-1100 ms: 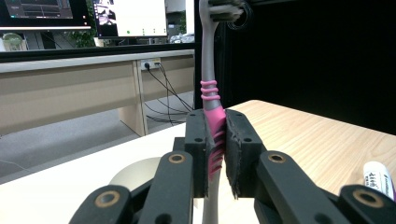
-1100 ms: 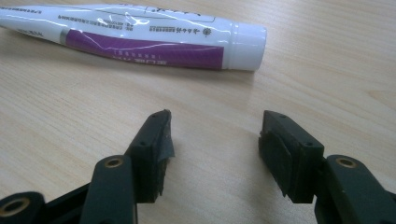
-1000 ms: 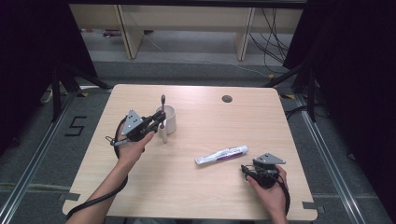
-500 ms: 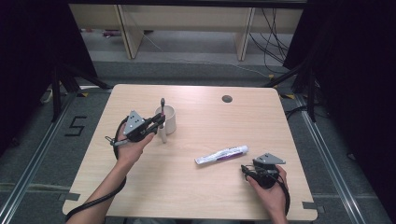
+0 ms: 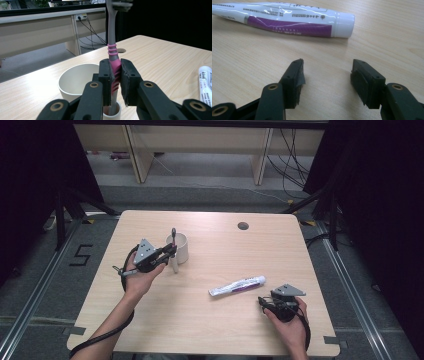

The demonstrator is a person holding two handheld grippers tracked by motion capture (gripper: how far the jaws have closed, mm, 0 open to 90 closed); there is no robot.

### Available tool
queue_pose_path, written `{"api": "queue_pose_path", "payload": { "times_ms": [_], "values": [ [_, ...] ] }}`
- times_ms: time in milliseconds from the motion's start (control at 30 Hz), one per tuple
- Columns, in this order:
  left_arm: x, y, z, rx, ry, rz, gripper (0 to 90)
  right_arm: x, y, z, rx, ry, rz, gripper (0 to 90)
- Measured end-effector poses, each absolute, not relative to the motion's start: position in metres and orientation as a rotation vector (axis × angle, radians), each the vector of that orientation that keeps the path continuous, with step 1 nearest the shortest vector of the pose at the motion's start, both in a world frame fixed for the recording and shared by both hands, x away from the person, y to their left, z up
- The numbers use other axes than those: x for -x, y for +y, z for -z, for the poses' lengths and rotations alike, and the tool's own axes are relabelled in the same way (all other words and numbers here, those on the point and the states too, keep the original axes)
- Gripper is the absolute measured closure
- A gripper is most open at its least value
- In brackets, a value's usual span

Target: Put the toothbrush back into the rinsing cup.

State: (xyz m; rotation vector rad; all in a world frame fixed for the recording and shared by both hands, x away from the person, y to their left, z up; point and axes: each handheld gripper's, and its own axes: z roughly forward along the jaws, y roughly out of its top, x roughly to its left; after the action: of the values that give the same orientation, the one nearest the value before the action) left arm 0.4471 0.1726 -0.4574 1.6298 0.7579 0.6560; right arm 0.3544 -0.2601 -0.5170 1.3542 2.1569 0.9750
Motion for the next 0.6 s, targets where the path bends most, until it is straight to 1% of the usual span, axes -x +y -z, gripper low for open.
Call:
{"api": "queue_pose_path", "payload": {
  "times_ms": [600],
  "values": [
    [-0.4445, 0.1751, 0.4638, -1.653, 0.786, -0.644, 77.8, -0.3549, -0.2619, 0.5160, -1.315, 2.145, -0.945, 43.9]
  ]
}}
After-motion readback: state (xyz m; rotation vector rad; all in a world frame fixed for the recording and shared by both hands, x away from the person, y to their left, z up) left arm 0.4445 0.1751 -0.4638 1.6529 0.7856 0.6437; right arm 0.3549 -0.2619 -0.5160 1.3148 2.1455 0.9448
